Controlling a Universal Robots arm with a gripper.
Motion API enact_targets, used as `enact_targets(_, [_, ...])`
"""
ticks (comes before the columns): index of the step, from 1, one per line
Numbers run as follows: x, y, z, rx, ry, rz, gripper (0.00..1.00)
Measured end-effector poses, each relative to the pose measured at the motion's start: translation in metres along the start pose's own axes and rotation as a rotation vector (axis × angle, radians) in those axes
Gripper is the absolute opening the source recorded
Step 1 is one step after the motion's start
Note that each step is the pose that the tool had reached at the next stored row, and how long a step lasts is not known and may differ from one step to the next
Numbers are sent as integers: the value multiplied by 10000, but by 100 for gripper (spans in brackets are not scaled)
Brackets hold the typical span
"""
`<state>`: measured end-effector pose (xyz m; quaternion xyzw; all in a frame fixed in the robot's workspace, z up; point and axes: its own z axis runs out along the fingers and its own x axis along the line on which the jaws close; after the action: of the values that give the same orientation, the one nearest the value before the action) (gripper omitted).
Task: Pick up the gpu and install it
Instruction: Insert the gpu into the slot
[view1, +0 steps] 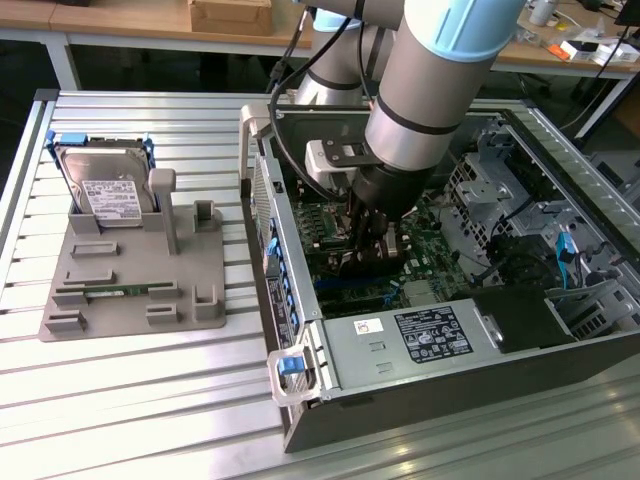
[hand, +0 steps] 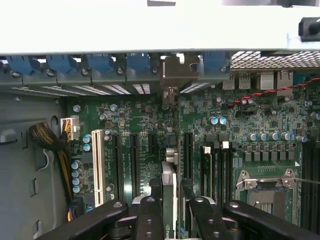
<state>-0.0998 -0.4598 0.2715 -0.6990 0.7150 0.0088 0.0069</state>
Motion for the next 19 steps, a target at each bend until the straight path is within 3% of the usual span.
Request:
enact_targets(8, [-3,0,-80,4,59,0,25])
enact_targets(12, [-3,0,-83,4,188,0,25])
enact_targets(14, [-4,0,-83,6,221,0,25])
enact_targets(16, [-4,0,-83,7,313,0,25])
enact_targets(19, [-5,0,-83,7,316,0,25])
